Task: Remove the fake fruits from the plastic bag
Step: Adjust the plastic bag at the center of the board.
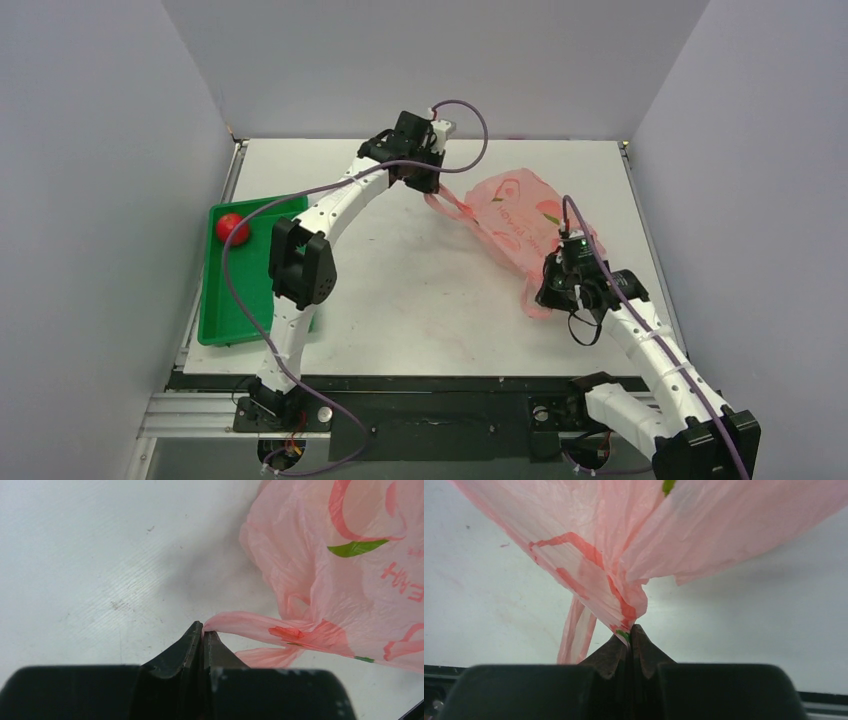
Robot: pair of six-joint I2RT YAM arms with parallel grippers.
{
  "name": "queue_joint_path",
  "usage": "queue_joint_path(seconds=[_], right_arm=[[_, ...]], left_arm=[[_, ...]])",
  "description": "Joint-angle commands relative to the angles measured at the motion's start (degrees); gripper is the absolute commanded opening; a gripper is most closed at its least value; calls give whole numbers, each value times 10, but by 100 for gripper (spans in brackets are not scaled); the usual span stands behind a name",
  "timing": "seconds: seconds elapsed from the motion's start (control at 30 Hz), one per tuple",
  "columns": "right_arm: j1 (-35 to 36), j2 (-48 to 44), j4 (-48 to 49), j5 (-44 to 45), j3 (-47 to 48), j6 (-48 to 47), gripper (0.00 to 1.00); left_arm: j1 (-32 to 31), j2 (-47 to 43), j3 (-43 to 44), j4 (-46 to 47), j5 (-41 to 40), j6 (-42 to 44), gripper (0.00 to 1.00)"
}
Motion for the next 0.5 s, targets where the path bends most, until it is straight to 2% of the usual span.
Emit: queue_joint_path(seconds=[0.0, 0.13, 0.33, 0.4, 0.43, 0.47], right_arm=[[17, -11, -106, 149, -13, 70, 0], [20, -22, -116, 238, 0, 103, 0], [27, -54, -109, 230, 28, 93, 0], [26, -77, -80, 210, 31, 85, 0], [26, -90, -72, 201, 31, 79, 1], [25, -94, -56, 183, 32, 75, 9]], left_arm=[[16, 9, 85, -14, -79, 63, 0], [21, 12, 91, 4, -119, 81, 0], [21, -4, 87, 2, -145, 80, 0], [21, -18, 81, -10, -131, 72, 6], [21, -23, 70, -13, -114, 63, 16], [22, -37, 63, -18, -109, 47, 22]])
